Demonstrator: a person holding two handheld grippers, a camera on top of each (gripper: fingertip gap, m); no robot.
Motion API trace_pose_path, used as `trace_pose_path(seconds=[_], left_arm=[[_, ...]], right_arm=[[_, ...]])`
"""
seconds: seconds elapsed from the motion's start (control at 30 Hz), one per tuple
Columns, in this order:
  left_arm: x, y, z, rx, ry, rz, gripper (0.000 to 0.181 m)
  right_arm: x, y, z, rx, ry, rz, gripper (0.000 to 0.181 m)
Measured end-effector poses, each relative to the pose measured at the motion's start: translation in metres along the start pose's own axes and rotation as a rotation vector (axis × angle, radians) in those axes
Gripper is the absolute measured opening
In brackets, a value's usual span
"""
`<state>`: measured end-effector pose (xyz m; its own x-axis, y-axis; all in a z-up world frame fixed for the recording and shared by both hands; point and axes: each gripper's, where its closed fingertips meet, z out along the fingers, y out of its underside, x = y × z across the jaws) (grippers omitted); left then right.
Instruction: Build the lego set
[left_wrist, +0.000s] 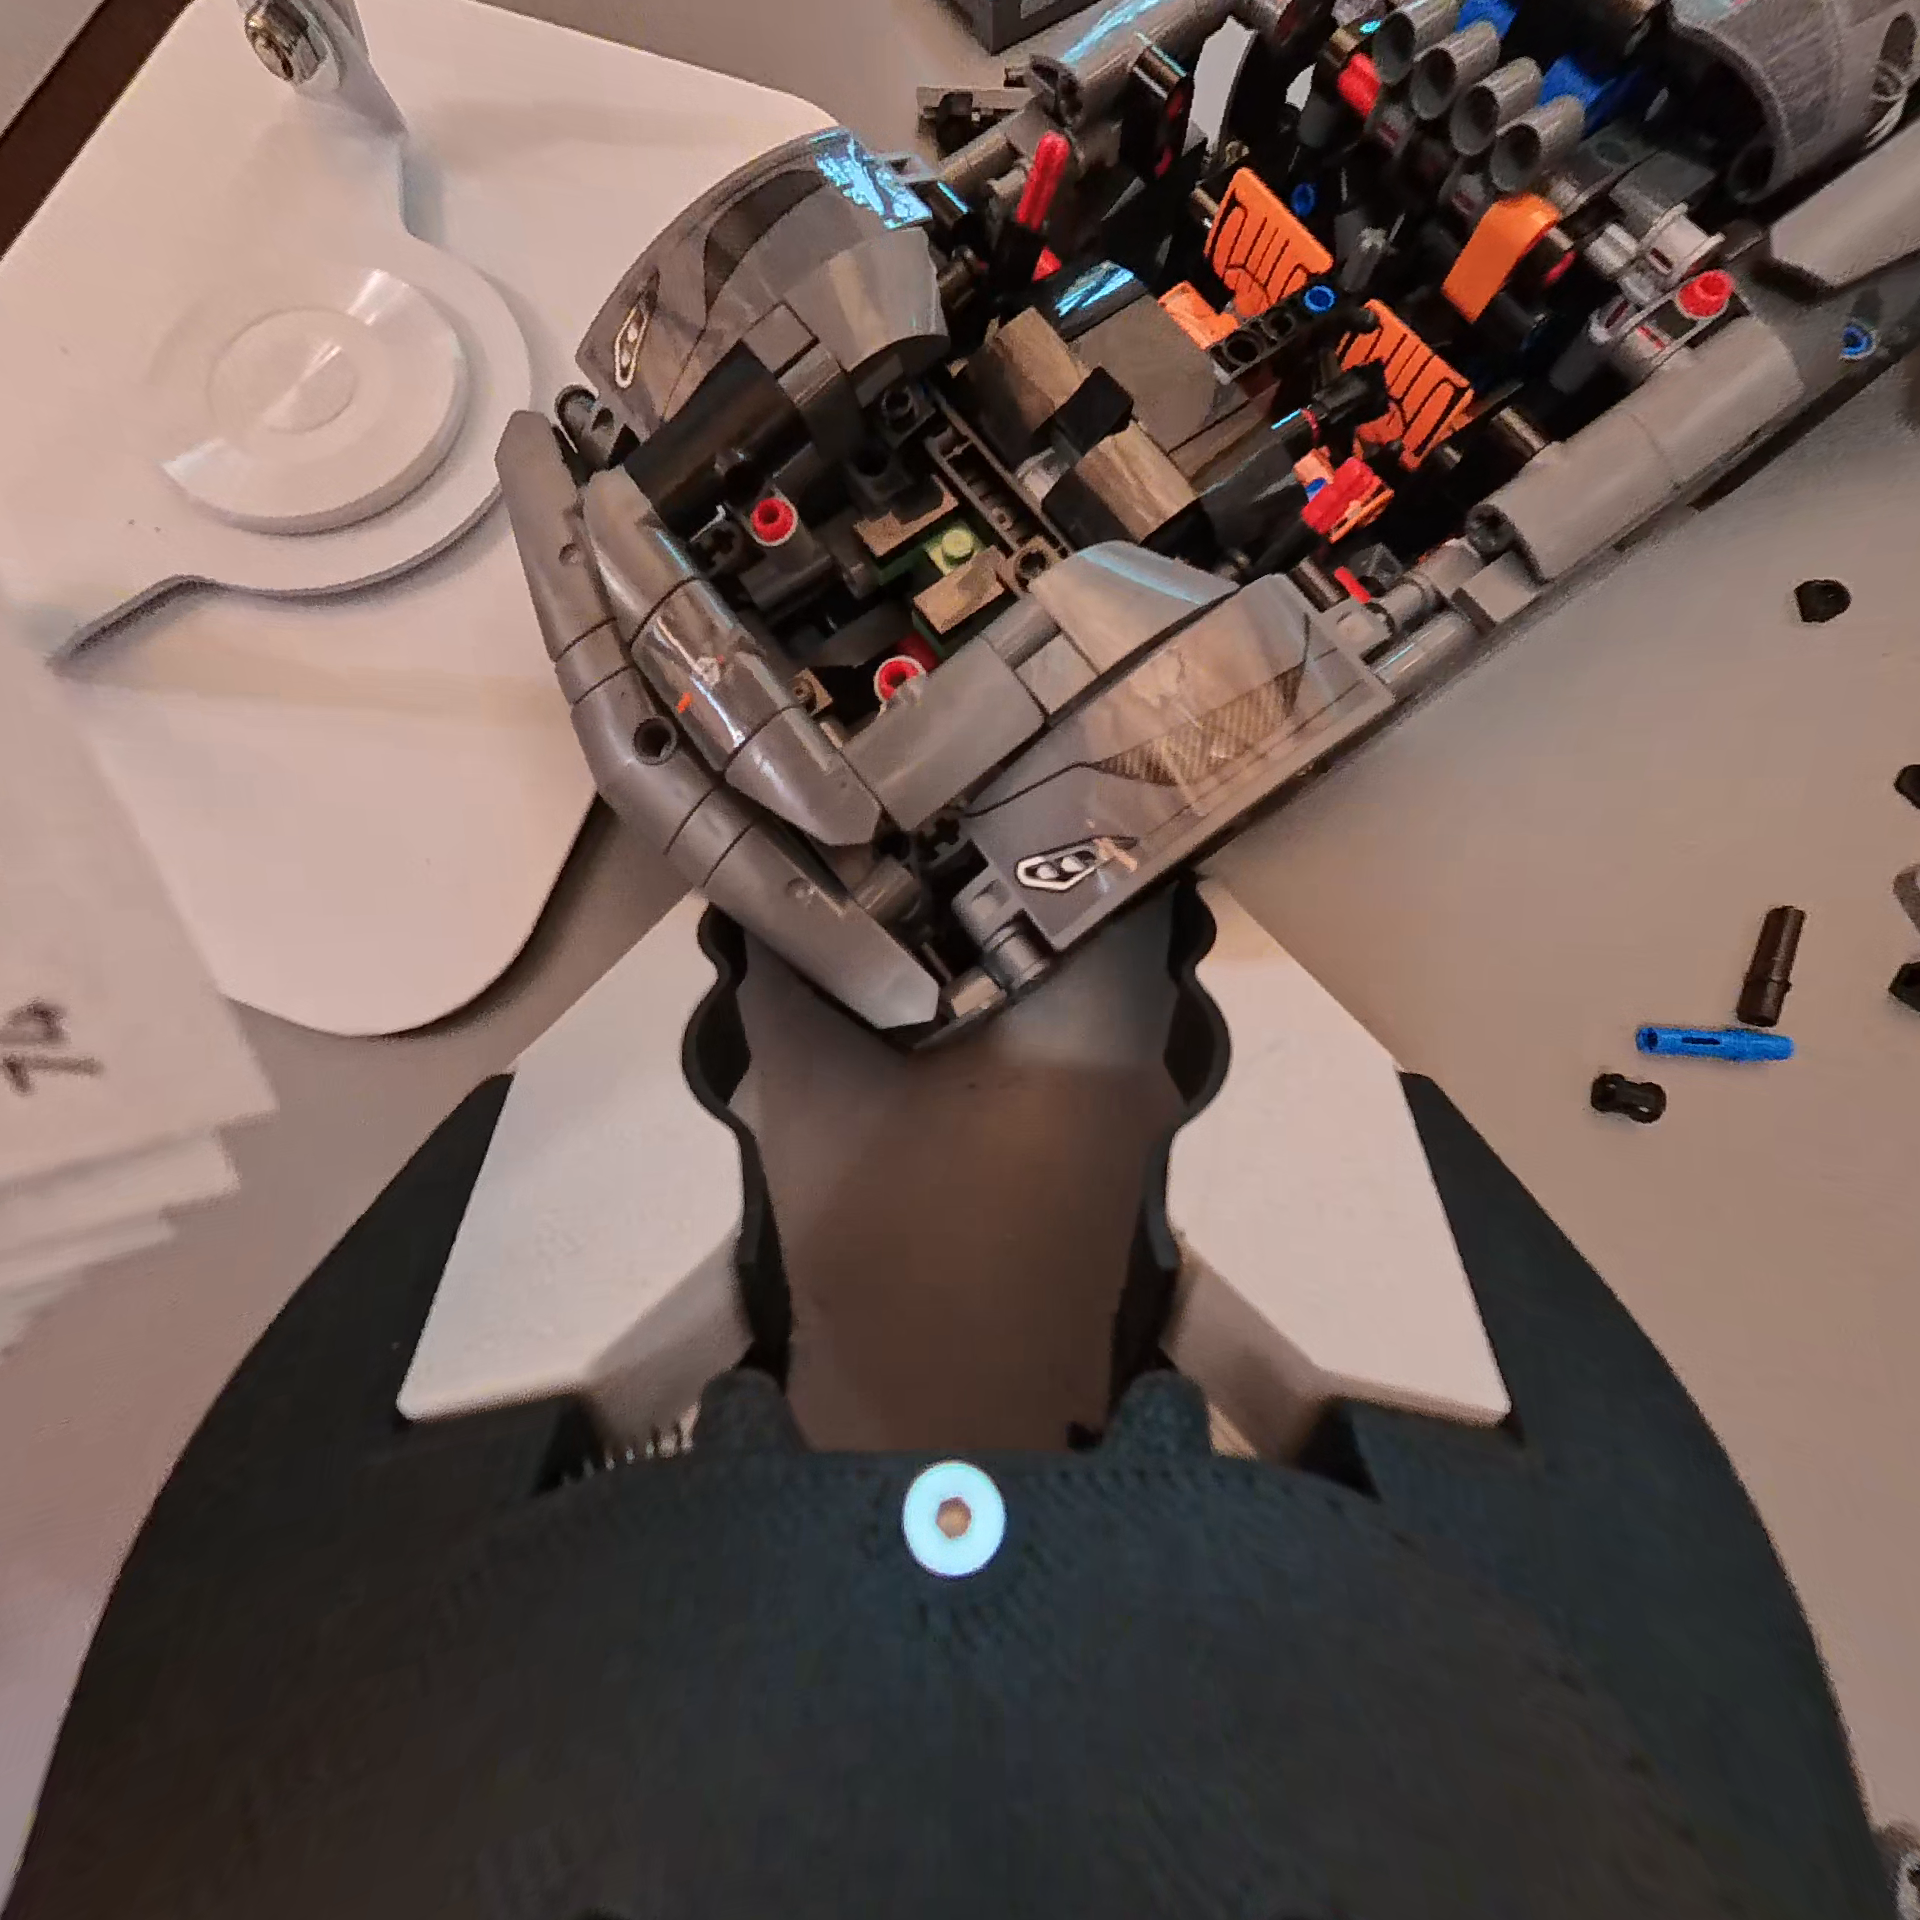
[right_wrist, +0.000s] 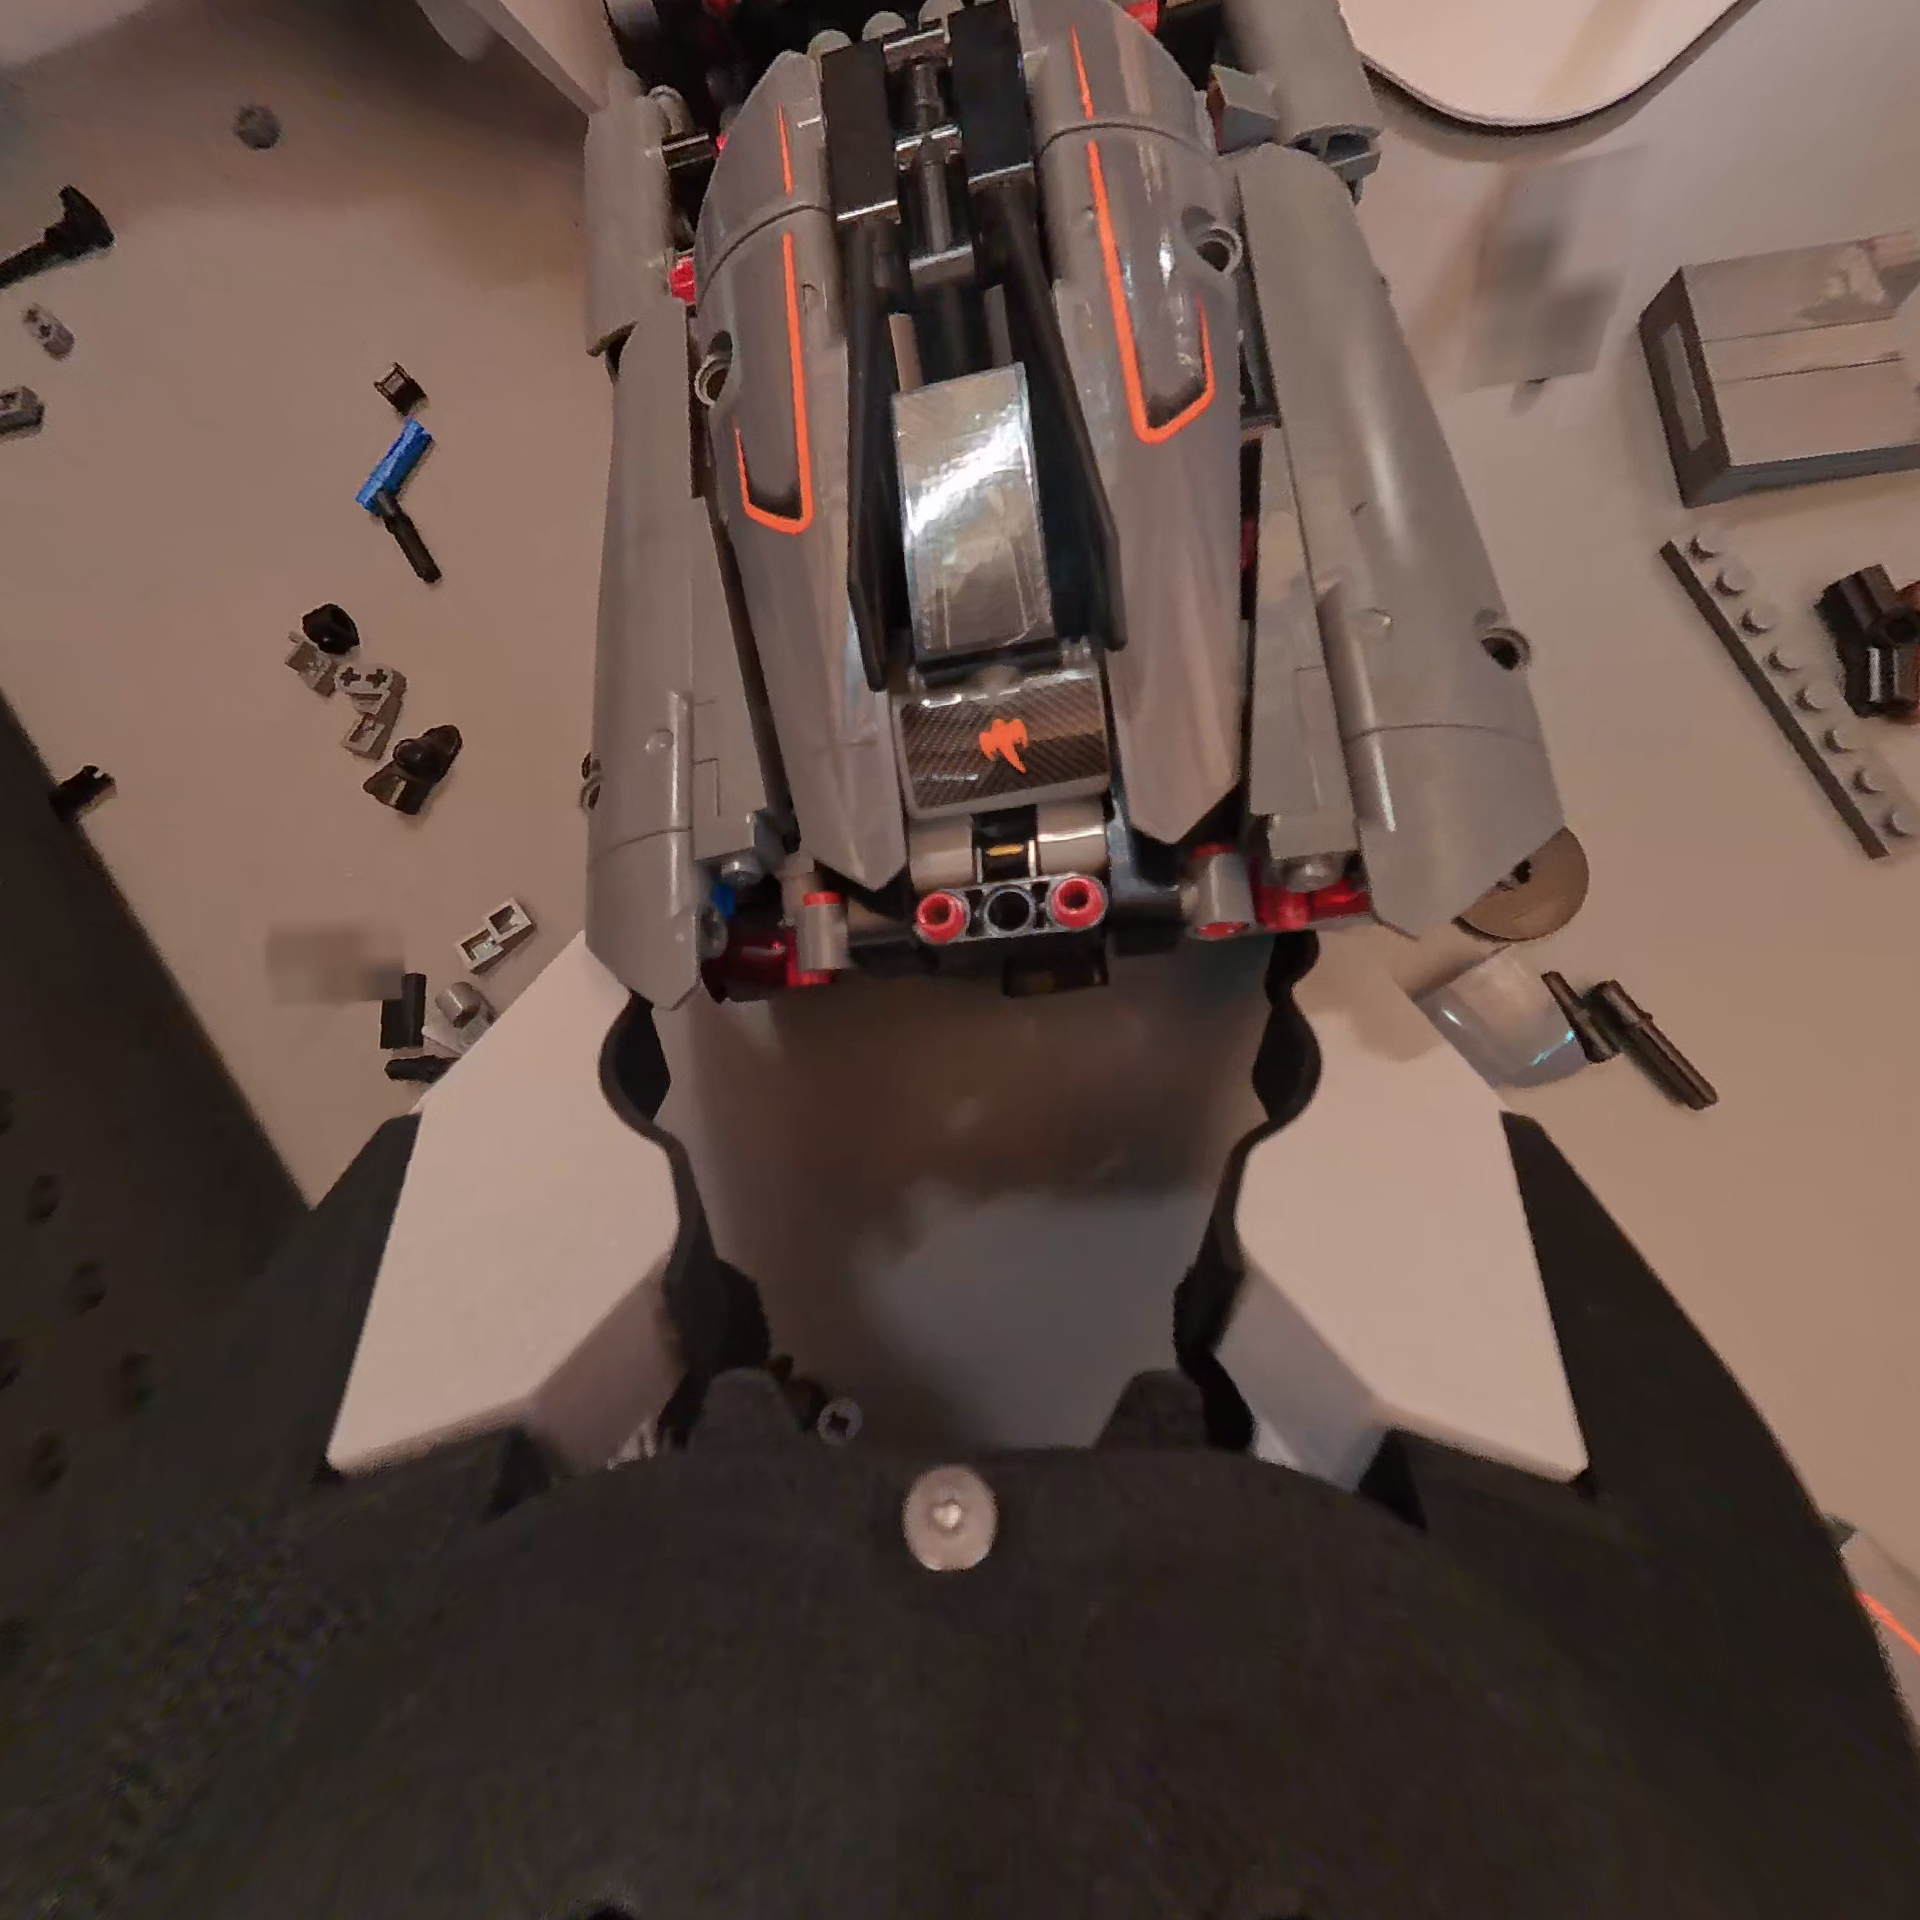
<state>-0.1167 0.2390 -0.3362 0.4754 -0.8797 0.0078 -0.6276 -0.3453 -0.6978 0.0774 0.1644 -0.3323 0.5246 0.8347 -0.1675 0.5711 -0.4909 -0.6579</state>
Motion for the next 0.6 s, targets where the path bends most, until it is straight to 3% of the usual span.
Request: trace_pose_path(seconds=[0.4,0.6], left_arm=[[0.012,0.009,-0.014,0.024,0.02,-0.075,0.074],[0.019,0.017,-0.024,0.045,0.012,-0.122,0.065]], right_arm=[[-0.007,-0.025,-0.015,0.113,-0.105,-0.065,0.115],[-0.006,-0.032,-0.015,0.089,-0.109,-0.126,0.119]])
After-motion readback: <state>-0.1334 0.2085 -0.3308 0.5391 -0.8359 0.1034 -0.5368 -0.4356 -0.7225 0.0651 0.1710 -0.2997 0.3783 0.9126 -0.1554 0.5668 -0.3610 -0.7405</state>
